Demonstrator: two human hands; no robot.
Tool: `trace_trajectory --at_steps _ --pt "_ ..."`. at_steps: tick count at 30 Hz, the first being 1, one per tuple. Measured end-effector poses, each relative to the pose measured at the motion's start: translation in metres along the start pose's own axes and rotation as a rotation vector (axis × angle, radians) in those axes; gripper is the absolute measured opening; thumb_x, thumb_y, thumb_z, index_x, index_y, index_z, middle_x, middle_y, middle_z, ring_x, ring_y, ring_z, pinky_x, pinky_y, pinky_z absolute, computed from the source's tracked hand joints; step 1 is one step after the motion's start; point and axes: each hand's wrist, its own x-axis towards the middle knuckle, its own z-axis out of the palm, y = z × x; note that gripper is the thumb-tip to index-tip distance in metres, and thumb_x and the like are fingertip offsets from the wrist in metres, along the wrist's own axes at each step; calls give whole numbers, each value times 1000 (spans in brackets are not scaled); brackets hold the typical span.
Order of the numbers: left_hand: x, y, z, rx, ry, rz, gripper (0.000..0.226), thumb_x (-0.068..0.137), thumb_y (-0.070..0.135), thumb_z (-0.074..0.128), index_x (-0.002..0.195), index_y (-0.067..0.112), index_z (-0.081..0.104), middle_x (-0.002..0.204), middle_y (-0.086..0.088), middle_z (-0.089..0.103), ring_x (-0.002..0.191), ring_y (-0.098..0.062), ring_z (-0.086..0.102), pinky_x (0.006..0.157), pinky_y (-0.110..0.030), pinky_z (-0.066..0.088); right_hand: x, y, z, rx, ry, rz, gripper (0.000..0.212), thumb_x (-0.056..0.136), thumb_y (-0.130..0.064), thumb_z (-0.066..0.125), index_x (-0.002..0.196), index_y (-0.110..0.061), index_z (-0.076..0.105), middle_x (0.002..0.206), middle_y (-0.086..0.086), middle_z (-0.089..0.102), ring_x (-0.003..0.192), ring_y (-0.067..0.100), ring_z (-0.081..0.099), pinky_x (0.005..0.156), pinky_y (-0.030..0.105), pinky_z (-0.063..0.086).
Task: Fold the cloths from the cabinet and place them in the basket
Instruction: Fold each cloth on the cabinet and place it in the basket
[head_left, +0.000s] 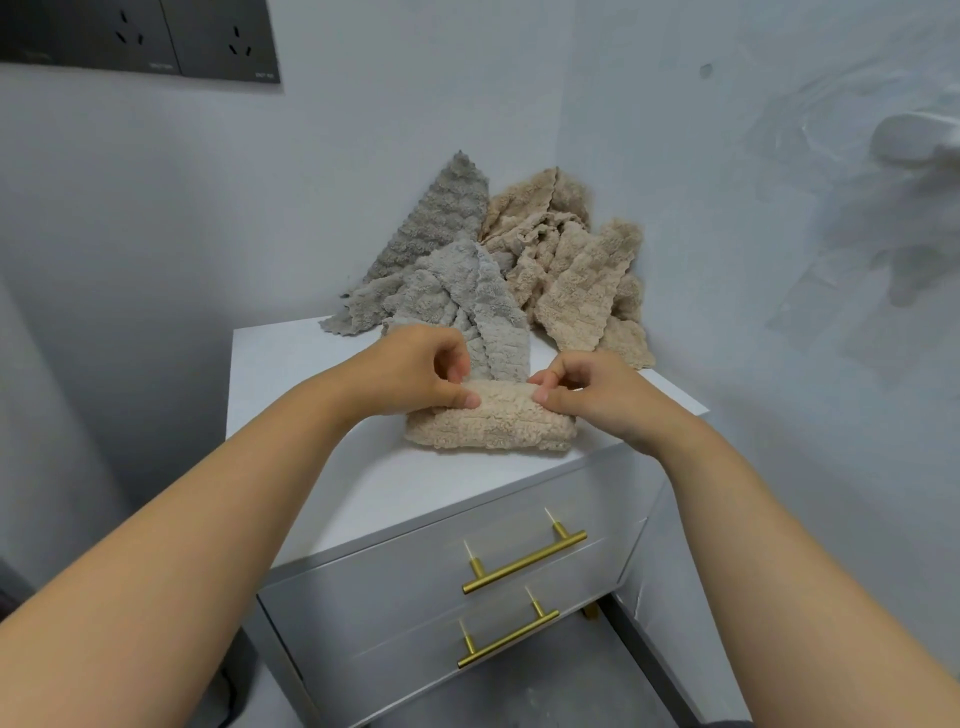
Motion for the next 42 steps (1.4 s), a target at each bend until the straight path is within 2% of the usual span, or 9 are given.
trace_trajectory --at_steps 3,5,11,19,24,28,32,36,42 --pt "0 0 3 93 -165 -35 67 71 38 80 129 29 49 117 9 55 109 -14 53 96 -29 43 2 4 0 -122 -103 84 40 75 -25 80 109 -17 60 107 -3 59 94 14 58 85 29 48" --pt "1 0 6 192 -235 -51 81 71 46 78 140 28 40 127 8 49 116 -14 48 99 -27 38 2 6 0 -206 -164 145 61 70 -36 82 122 -18 56 117 -1 59 106 16 58 96 36 47" --pt "1 6 5 247 -241 -50 48 71 46 77 108 19 63 98 5 61 89 -15 55 76 -28 46 -3 2 1 -159 -116 216 55 71 -30 82 112 -1 61 111 10 66 107 27 61 95 39 46" --pt "5 19 13 -124 -39 -109 33 69 38 81 88 29 56 89 12 61 81 -4 57 63 -20 42 1 1 -4 663 174 219 36 77 9 68 111 2 60 101 17 69 87 25 69 78 34 58" --pt "14 47 38 -113 45 -83 40 72 30 81 100 20 56 97 4 58 85 -14 56 66 -25 45 -8 2 -6 71 646 123 24 72 -6 73 85 -18 56 87 -3 63 86 20 62 70 34 51" --pt "17 86 70 -168 47 -76 58 71 26 82 120 17 54 110 -2 59 96 -22 59 78 -30 49 -45 15 -23 -207 807 135 18 76 -12 63 85 -16 48 74 -6 54 76 23 53 57 33 37" --pt "6 133 123 -278 43 -114 39 72 24 78 105 16 58 100 -1 61 94 -21 59 79 -33 51 -89 30 -52 -640 737 124 19 78 -9 55 93 -12 45 79 5 57 72 30 51 58 37 39" --pt "-14 182 188 -675 4 -299 16 74 15 69 85 15 58 90 -7 66 84 -26 65 73 -40 57 -127 46 -74 -1047 621 50 24 76 -5 56 98 -10 47 88 8 56 79 30 50 57 35 29" --pt "-38 226 237 -981 78 -461 14 79 5 65 85 15 58 91 -8 66 83 -26 65 72 -46 58 -192 67 -109 -1024 597 -43 29 72 6 51 99 -2 54 86 13 58 79 32 50 62 45 44"
